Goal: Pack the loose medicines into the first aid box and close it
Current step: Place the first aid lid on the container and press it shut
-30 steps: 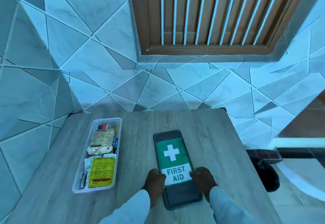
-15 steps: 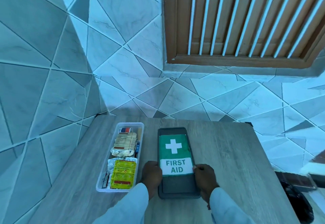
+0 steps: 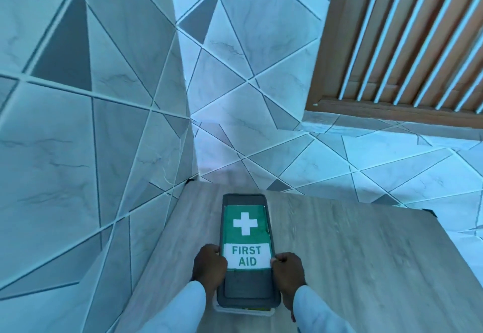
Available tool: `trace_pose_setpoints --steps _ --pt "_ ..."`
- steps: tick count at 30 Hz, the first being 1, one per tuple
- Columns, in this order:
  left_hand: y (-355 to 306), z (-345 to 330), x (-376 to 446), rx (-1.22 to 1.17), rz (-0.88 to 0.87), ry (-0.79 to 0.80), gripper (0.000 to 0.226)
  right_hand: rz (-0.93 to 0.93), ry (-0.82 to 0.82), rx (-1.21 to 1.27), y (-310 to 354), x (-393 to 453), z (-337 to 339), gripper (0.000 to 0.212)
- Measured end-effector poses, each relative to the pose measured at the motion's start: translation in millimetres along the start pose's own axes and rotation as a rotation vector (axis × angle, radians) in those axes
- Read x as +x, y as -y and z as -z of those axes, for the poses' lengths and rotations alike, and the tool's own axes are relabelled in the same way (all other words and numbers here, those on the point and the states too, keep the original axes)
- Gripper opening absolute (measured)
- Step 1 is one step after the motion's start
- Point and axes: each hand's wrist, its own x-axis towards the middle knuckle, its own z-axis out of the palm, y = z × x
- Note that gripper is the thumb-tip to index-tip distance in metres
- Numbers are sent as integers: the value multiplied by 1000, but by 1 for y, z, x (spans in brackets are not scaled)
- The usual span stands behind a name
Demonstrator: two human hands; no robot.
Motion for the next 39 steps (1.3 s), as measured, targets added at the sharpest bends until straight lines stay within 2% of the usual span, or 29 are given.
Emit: trace_pose_setpoints --steps 3,7,12,17,22,25,27,30,34,39 --pt "-17 20 -22 -54 4 125 11 5 -69 -59 -1 -9 -10 18" --pt "-6 23 -13 13 -35 144 17 -3 -94 -79 4 -17 -10 14" --pt "-5 24 -10 80 -113 139 15 -20 -78 -152 3 -14 -5 14" --pt "-4 25 -7 104 -111 185 15 -43 -45 -208 0 -6 0 10" --pt "-3 23 1 80 -89 236 34 -33 -73 -192 4 -7 0 5" --pt "-1 26 5 53 -65 249 40 -47 -40 -143 -2 -3 -1 13" --pt "2 27 6 38 -62 256 41 -28 -47 -123 -5 -6 -4 18" --pt "6 30 5 25 -103 253 38 26 -114 -104 -8 -13 -10 15" --pt "0 33 6 76 -169 210 22 111 -200 -208 -3 -16 -14 12" --pt "-4 33 16 99 -150 212 17 131 -214 -290 4 -12 -14 15"
